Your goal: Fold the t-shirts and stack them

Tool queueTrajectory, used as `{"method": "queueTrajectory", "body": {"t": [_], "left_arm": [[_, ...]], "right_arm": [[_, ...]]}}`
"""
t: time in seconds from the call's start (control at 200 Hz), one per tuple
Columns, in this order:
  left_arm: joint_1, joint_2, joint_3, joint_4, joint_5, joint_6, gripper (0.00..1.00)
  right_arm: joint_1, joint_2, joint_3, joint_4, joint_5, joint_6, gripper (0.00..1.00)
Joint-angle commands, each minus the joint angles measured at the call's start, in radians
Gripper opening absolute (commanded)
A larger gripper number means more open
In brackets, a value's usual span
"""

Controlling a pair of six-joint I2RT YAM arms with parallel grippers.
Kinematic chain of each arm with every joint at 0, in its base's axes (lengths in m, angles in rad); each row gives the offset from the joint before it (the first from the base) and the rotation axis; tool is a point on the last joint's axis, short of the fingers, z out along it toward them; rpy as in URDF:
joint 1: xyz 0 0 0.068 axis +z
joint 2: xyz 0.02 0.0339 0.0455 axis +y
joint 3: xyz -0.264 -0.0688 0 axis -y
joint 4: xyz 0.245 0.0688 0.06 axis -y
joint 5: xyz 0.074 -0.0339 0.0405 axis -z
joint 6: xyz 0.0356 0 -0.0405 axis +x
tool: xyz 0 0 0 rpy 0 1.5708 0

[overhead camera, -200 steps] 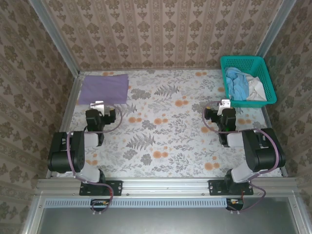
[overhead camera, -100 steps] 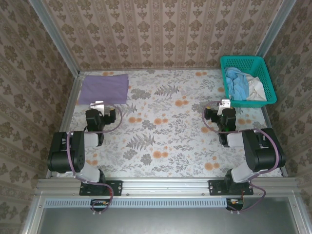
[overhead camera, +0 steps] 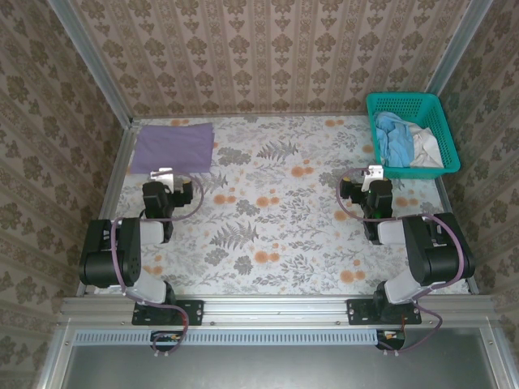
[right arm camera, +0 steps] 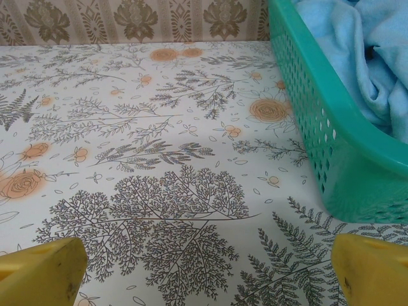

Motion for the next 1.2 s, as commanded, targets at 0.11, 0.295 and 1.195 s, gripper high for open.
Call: {"method": "queueTrajectory", "body": {"t": [0.11,0.295,1.195], "left_arm": [[0.000,-0.003,-0.009,0.039,-0.003,0.015,1.00],[-0.019,-0.182,0.012,-0.135,-0.133,-0.010,1.00],[-0.136,-0.327,0.377,-0.754,-0.170,-0.615,1.00]], "right_arm": [[0.002,-0.021,-0.003,0.014,0.000,0.008,0.99],[0.009,-0.280,-0.019,-0.156,0.040,0.011,1.00],[-0.254,0.015,0.967,-1.447,0.021,0.653,0.85]]}}
